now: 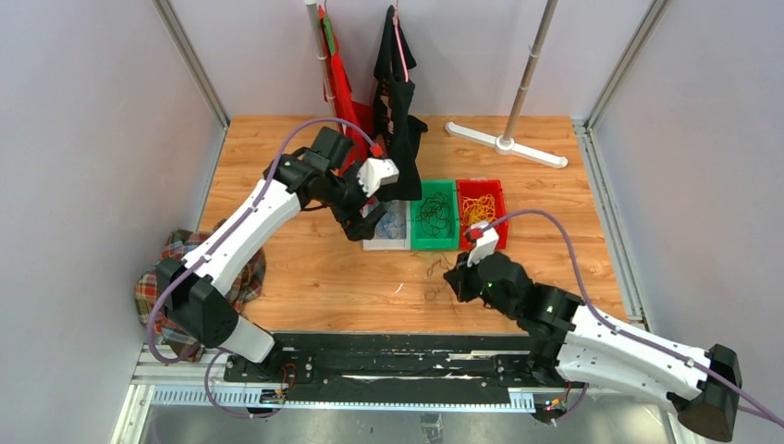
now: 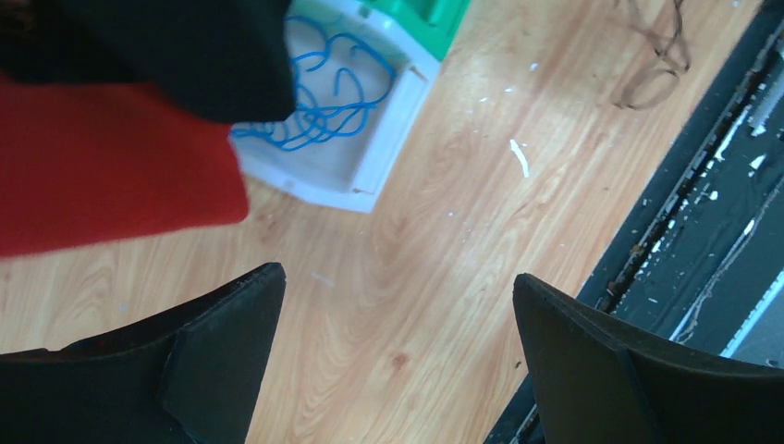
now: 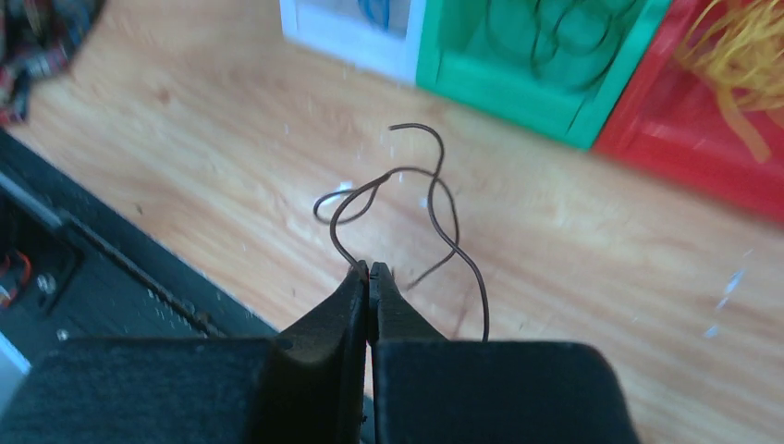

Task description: Untangle the cables

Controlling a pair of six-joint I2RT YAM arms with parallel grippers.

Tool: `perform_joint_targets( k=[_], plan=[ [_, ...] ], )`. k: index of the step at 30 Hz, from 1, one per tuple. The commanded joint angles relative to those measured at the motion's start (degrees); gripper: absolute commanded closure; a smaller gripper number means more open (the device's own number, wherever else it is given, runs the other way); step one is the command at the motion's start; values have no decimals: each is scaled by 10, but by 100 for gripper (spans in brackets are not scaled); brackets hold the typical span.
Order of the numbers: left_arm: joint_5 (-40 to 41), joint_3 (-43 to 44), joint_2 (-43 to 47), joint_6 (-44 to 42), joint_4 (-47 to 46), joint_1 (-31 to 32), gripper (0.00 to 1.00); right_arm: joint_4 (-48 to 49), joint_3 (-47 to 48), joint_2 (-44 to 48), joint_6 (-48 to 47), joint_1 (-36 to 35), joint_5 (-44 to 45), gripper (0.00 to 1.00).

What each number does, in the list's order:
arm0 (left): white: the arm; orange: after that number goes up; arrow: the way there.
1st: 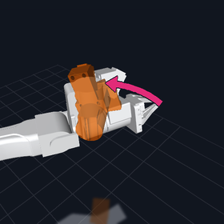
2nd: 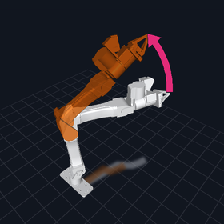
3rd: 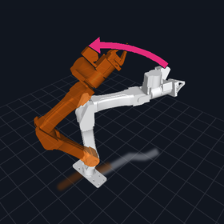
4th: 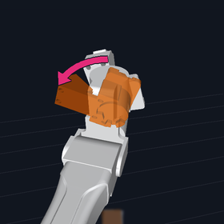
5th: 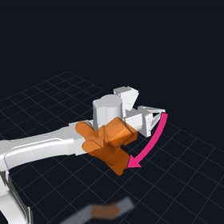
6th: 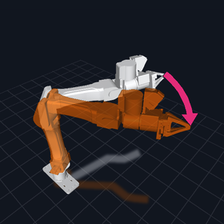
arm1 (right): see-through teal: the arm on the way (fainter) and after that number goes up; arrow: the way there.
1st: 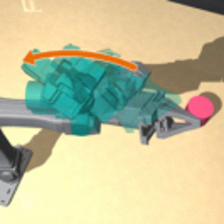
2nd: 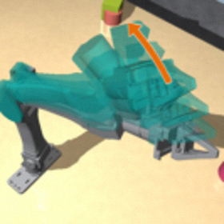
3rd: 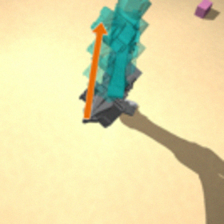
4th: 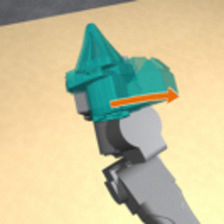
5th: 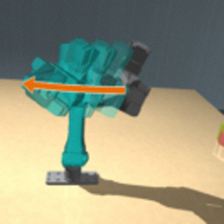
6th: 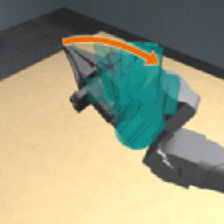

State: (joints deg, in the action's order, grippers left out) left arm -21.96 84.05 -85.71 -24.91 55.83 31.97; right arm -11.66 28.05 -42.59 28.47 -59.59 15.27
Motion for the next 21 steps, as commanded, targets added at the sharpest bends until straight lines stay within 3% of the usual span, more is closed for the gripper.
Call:
perform_joint_targets(
  k=[1, 11, 21],
  plan=[
    [1, -1, 45, 10, -6, -37, 2, -10, 68, 4, -54, 49, 20, 99],
    [-18, -59, 119, 28, -58, -147, 2, 44, 211, -128, -141, 192, -16, 99],
    [-36, -97, 126, 53, -99, -228, 2, 120, 292, -328, -187, 248, -32, 100]
  ],
)
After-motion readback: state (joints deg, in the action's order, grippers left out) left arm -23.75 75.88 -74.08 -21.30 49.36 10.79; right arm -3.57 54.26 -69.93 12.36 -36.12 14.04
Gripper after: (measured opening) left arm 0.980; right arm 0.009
